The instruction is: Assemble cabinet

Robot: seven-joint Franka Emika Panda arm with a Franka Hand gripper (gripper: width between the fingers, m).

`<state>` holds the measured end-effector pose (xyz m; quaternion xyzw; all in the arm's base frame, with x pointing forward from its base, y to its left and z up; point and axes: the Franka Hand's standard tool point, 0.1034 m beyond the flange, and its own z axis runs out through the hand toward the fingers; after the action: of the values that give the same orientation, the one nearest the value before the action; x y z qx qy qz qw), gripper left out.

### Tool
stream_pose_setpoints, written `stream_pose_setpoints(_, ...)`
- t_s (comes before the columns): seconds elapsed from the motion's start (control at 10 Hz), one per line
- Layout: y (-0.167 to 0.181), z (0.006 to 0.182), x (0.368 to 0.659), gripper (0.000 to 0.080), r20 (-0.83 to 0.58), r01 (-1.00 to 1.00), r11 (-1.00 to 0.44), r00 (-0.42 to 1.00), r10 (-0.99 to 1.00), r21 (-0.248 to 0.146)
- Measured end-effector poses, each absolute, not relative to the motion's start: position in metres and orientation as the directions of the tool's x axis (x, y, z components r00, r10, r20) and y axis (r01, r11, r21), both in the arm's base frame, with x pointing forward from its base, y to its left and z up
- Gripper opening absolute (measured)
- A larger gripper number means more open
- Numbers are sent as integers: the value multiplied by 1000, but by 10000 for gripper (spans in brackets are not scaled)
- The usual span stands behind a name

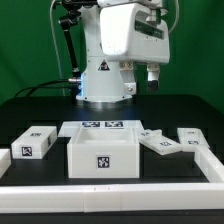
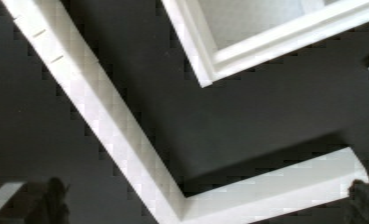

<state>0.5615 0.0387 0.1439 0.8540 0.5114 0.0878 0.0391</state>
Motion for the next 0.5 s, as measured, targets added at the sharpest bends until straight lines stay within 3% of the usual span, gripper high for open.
stream_pose_setpoints(0.5, 38, 143, 561, 796, 103, 876, -456, 445, 889, 158)
